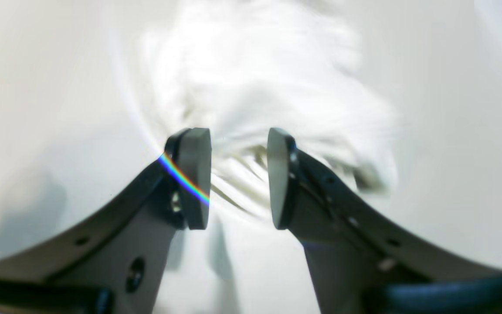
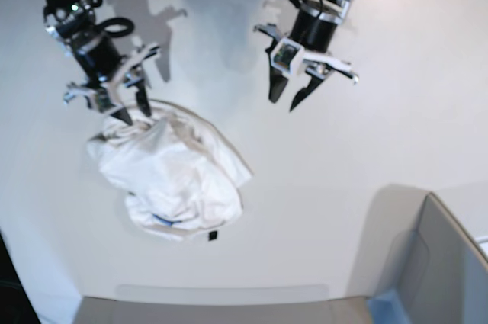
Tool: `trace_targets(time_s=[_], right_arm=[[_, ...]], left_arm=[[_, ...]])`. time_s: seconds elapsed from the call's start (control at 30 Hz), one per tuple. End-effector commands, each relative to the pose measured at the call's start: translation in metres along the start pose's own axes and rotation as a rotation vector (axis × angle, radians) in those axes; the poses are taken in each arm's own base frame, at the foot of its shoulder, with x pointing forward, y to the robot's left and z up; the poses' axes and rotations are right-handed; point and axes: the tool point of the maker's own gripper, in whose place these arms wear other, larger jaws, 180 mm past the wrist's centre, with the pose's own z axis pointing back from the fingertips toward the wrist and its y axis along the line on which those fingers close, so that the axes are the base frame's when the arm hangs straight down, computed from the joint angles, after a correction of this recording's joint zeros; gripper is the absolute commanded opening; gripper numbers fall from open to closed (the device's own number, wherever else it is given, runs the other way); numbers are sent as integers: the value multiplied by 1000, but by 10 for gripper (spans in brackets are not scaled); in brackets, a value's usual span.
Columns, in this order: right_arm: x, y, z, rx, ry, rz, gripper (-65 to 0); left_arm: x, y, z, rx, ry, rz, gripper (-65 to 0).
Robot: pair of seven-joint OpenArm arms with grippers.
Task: Layout the t-shirt on the table in an organized manner, then fold the t-shirt properly
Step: 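Move both grippers down toward the crumpled white t-shirt, then grasp the t-shirt fabric with the left gripper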
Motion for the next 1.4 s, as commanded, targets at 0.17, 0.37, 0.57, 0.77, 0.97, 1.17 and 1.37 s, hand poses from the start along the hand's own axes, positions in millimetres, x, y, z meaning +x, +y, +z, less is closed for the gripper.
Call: trace_targets(time_s=[0.17, 0.37, 0.57, 0.77, 0.97, 1.17, 1.37], right_arm=[[26, 11, -25, -42, -5, 153, -441], [25, -52, -14, -231, -1, 72, -441], [1, -126, 23, -457, 48, -22, -441], [-39, -136, 50, -501, 154, -33, -441], [-69, -132, 70, -490, 214, -114, -441], [-84, -143, 92, -508, 223, -211, -441], [-92, -137, 95, -500, 246, -221, -442]], left_arm=[[15, 1, 0, 25, -43, 37, -438], [40, -15, -16, 6, -91, 165, -436], [56, -40, -48, -75, -105, 439, -432], [57, -64, -79, -184, 11, 608, -369], [71, -72, -91, -253, 14, 679, -350], [70, -112, -100, -373, 87, 648, -350], [78, -98, -103, -421, 71, 925, -350]])
